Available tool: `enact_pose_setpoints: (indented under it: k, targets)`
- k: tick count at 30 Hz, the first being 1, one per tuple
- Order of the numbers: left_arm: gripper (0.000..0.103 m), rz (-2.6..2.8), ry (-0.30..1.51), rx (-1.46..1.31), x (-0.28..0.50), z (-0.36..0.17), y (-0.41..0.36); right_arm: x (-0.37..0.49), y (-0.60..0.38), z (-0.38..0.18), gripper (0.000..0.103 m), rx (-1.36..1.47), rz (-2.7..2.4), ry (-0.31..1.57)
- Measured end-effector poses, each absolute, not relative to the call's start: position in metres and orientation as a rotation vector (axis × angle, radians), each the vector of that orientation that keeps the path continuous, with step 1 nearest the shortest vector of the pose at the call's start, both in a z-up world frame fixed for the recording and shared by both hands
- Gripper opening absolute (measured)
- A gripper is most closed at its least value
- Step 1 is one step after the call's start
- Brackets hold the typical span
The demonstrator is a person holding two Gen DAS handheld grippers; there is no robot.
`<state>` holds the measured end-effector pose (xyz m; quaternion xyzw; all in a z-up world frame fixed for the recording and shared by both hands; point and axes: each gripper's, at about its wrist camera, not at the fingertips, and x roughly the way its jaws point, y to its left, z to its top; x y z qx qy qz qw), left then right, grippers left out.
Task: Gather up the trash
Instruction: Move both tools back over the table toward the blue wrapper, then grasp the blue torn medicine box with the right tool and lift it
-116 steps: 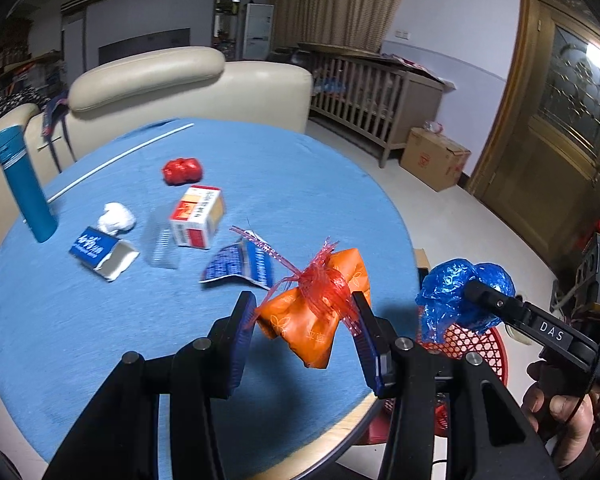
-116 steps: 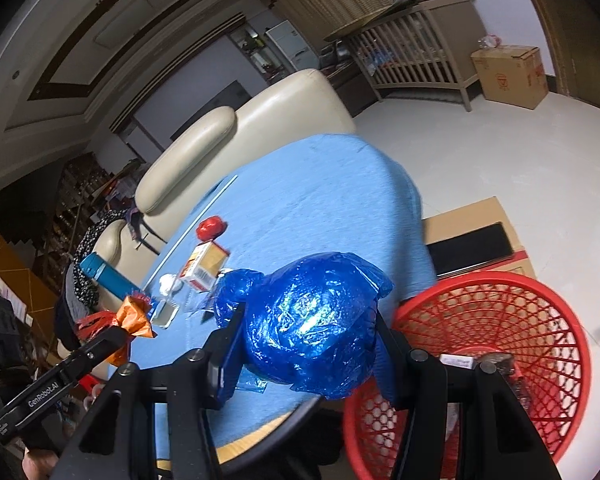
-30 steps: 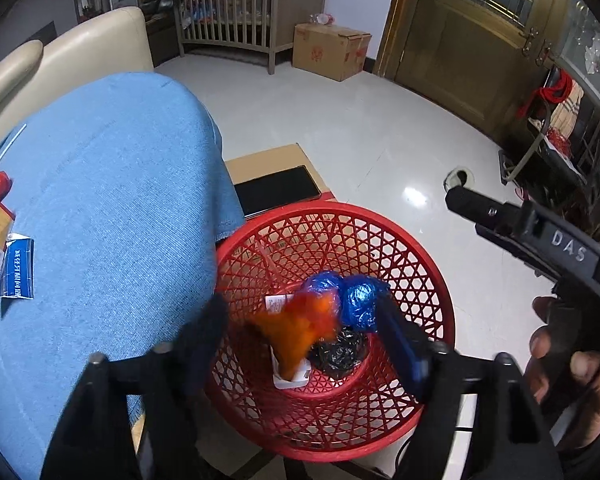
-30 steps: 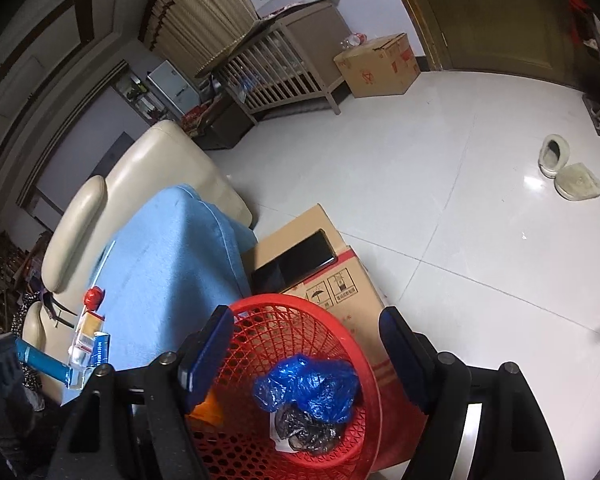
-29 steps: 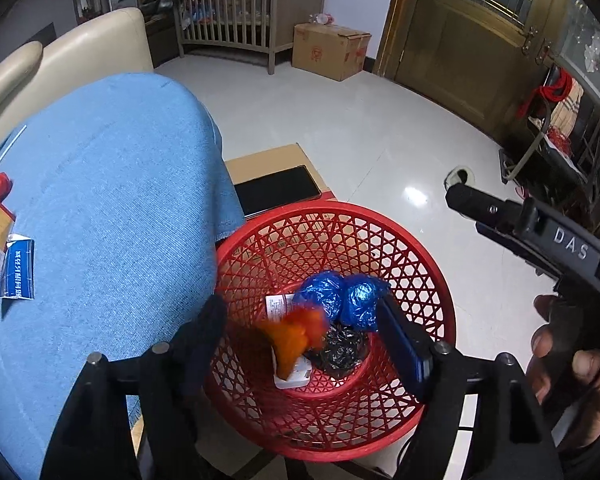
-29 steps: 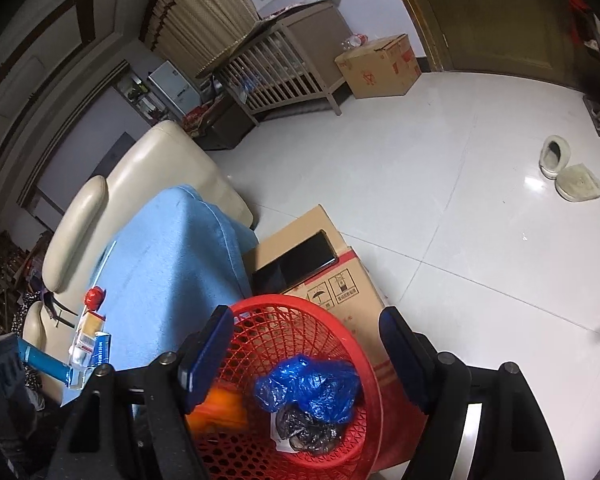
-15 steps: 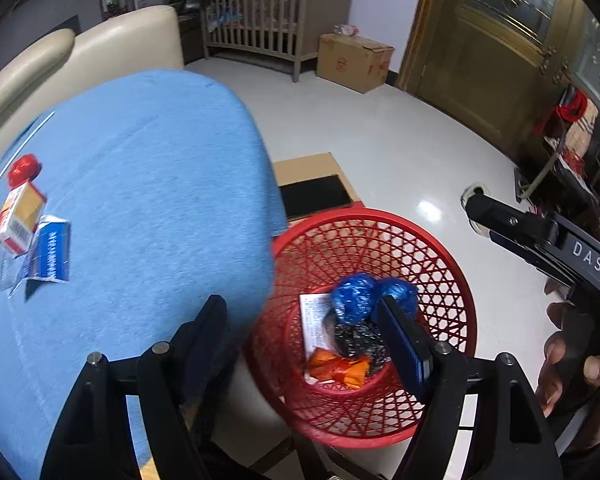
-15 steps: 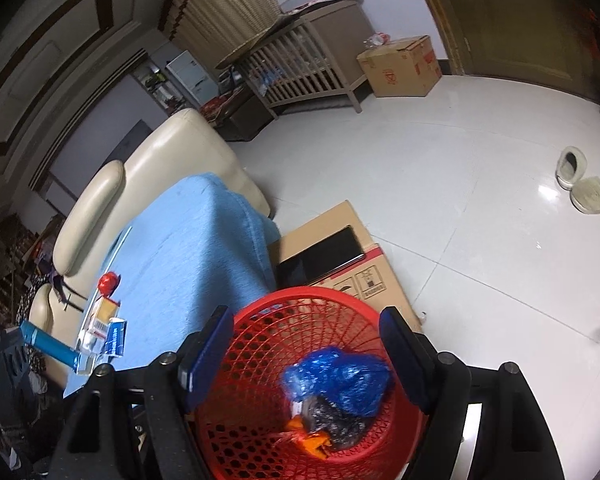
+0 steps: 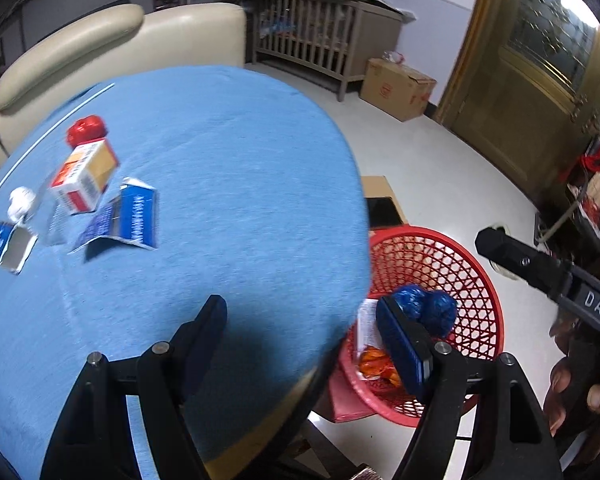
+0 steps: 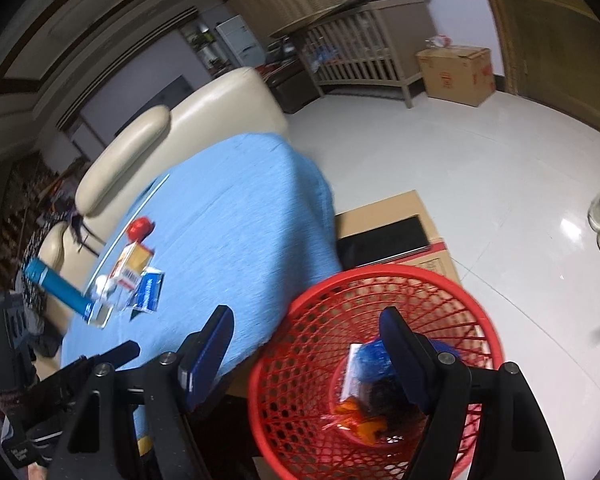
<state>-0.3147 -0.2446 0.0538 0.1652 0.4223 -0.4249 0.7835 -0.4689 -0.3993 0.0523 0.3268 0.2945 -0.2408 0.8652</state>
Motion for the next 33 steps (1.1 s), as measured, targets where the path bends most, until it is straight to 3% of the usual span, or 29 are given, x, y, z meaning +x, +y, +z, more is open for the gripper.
enact_pose_setpoints:
  k: [19, 33]
  targets:
    - [0.078, -0.532, 0.926, 0.169, -0.212, 0.031, -0.089, -0.380, -0.339, 0.043, 0.078, 0.609, -0.353, 0.775]
    - [0.078, -0.438, 0.977, 0.033, -0.179, 0.011, -0.018, -0.231, -0.301, 0.019, 0.078, 0.678, -0.193, 0.909]
